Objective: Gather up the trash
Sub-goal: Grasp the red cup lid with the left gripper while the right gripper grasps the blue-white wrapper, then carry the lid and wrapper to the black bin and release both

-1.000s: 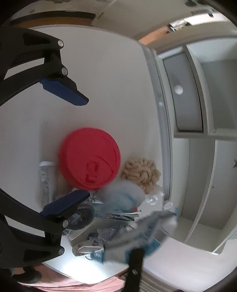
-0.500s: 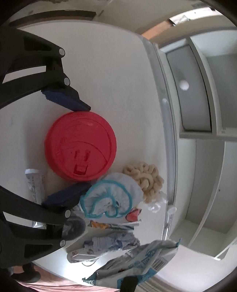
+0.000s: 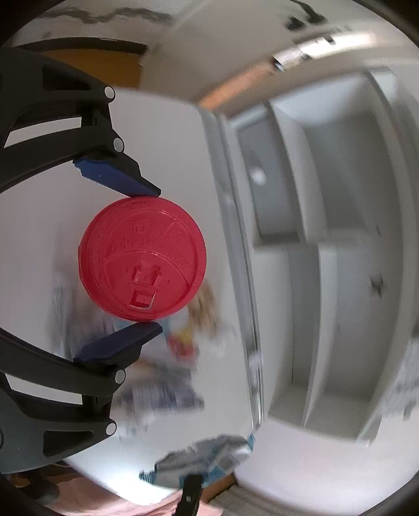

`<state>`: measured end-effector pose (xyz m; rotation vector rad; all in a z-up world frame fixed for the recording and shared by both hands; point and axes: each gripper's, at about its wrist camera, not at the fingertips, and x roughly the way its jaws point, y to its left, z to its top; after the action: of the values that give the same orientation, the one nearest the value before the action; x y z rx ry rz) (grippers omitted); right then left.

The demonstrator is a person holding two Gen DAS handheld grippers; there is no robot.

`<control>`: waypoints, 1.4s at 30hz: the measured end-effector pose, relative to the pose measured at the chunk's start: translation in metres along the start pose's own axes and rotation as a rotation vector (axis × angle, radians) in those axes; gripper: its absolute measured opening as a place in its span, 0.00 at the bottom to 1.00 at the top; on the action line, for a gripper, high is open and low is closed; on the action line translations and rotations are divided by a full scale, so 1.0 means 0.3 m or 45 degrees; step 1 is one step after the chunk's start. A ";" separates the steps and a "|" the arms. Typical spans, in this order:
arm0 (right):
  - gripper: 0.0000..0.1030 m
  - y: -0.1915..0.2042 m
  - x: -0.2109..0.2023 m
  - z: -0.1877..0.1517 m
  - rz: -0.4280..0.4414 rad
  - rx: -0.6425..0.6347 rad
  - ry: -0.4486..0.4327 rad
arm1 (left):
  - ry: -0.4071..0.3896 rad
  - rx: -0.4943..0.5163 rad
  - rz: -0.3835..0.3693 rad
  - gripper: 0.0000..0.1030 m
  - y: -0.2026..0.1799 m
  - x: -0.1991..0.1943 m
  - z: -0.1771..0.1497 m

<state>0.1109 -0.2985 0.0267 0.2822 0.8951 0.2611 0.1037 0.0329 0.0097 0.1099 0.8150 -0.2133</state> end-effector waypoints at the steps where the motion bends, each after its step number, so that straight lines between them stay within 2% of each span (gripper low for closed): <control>1: 0.25 -0.039 -0.027 -0.016 -0.024 0.020 -0.013 | -0.008 0.025 -0.031 0.73 -0.055 -0.003 0.009; 5: 0.26 -0.198 -0.158 -0.096 -0.112 0.110 -0.072 | -0.038 0.145 -0.180 0.73 -0.308 0.002 0.037; 9: 0.26 -0.372 -0.322 -0.211 -0.227 0.211 -0.150 | -0.050 0.285 -0.367 0.73 -0.618 0.008 0.037; 15: 0.26 -0.667 -0.591 -0.484 -0.430 0.414 -0.233 | -0.045 0.527 -0.634 0.73 -1.095 -0.014 -0.019; 21: 0.26 -0.961 -0.761 -0.841 -0.617 0.706 -0.220 | 0.011 0.759 -0.848 0.73 -1.530 -0.021 -0.162; 26: 0.26 -1.135 -0.742 -1.097 -0.654 0.885 -0.105 | 0.079 0.939 -0.968 0.73 -1.803 0.007 -0.344; 30: 0.26 -1.238 -0.654 -1.280 -0.637 1.001 0.017 | 0.154 1.070 -1.027 0.73 -1.961 0.083 -0.510; 32: 0.26 -1.287 -0.596 -1.357 -0.613 1.045 0.081 | 0.208 1.115 -1.021 0.73 -2.032 0.133 -0.584; 38: 0.26 -1.368 -0.460 -1.549 -0.539 1.158 0.224 | 0.352 1.192 -0.988 0.73 -2.127 0.266 -0.721; 42: 0.26 -1.387 -0.421 -1.615 -0.507 1.201 0.257 | 0.402 1.215 -0.978 0.73 -2.135 0.295 -0.782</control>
<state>-0.3056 -0.6652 -0.3137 0.9439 1.2096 -0.5375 -0.1516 -0.5613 -0.2248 0.7430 0.9819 -1.3334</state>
